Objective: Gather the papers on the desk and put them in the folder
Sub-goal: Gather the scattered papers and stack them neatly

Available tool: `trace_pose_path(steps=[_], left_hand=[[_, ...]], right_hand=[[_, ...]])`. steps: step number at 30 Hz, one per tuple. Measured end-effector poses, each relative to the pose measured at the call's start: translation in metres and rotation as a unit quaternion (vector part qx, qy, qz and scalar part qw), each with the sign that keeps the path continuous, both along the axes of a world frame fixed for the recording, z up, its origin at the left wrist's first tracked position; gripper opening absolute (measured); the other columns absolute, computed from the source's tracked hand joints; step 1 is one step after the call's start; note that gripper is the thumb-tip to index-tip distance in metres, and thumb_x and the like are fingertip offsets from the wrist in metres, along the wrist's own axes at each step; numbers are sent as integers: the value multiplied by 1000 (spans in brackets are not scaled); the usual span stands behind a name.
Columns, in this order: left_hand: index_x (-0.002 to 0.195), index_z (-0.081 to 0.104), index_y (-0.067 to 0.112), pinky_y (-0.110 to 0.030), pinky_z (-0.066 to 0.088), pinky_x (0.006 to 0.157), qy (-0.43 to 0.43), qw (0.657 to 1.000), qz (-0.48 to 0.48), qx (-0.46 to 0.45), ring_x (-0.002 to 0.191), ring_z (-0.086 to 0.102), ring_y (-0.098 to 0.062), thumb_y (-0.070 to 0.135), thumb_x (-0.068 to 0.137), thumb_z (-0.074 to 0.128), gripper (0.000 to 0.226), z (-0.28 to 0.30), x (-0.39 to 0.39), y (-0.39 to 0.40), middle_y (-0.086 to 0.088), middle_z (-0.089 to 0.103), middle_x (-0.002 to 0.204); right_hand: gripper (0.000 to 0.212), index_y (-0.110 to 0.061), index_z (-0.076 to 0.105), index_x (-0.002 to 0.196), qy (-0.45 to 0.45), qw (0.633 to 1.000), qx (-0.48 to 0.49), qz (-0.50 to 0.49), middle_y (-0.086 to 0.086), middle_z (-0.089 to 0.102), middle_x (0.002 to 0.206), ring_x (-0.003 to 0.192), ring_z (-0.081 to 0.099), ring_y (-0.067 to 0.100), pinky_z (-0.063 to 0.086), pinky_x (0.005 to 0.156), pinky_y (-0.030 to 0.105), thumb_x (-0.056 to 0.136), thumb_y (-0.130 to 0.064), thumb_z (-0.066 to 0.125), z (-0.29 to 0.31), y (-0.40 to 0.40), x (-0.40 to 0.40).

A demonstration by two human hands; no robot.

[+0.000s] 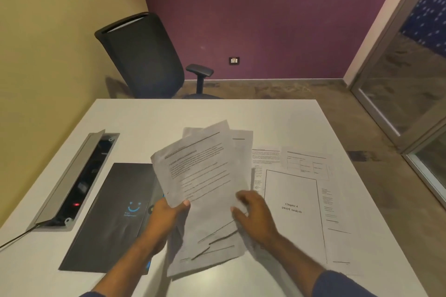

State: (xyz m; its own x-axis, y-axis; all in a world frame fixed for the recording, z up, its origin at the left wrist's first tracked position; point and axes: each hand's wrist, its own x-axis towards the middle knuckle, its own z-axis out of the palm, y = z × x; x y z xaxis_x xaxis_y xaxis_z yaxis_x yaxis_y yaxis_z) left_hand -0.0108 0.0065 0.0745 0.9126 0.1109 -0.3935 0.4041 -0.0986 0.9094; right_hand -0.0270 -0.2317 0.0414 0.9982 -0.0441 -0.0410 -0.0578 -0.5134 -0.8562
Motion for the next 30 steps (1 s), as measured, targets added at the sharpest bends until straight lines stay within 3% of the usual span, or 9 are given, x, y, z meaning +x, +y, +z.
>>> trace_pose_path(steps=[5,8,12,17,20,23,25,27,30], left_hand=[[107,70,24,-17,54,72,-40,998,-40,-27,93,73,-6,7,89,69,25,29,5,15,10,78,99],[115,69,18,-23,56,78,-55,995,-76,-25,99,72,-13,6,86,71,31,42,9,17,5,77,107],[117,69,13,-25,57,82,-66,990,-126,16,101,71,-15,1,83,74,37,52,12,14,1,76,109],[113,69,17,-19,58,69,-78,991,-107,6,97,71,-16,8,83,75,32,55,15,9,5,75,104],[106,73,18,-29,59,81,-108,990,-87,-18,94,74,-17,6,76,82,34,57,16,11,2,79,100],[106,74,13,-40,56,82,-133,988,-72,-26,93,72,-24,5,66,88,44,55,15,15,-8,78,101],[106,75,13,-29,58,79,-153,984,-79,-48,96,72,-19,0,70,85,40,52,15,16,-6,77,102],[94,80,24,-18,56,72,-161,981,-93,-49,89,72,-7,-4,75,79,34,50,13,11,2,78,98],[84,82,26,-17,55,73,-151,984,-88,-42,84,70,-6,-10,79,73,38,41,14,2,4,79,92]], right_hand=[[80,-25,44,136,29,986,148,-72,-7,55,123,109,57,10,50,90,27,69,-30,87,41,-23,32],[63,-31,60,117,72,970,234,7,-8,73,109,98,70,8,56,76,20,61,-32,90,66,-30,42],[43,-23,69,109,86,967,232,57,-4,77,105,98,72,15,59,84,30,70,-17,87,81,-21,42],[32,-26,71,102,56,973,218,43,-3,75,106,97,72,16,56,94,41,78,-6,79,88,-13,39],[32,-30,73,91,28,972,232,35,-9,78,95,91,73,9,57,93,37,76,-2,79,95,-14,36],[41,-42,74,93,1,965,252,69,-15,77,97,94,71,2,58,83,22,77,-4,79,102,-18,33],[42,-44,74,95,-13,967,242,76,-18,75,99,96,70,0,56,77,17,75,-8,82,100,-21,31],[36,-32,76,97,-23,971,232,48,-10,75,103,99,69,5,57,83,24,72,-7,84,93,-23,31],[30,-19,76,98,-14,974,227,21,-1,75,103,101,68,12,55,90,35,74,-2,80,80,-22,29]])
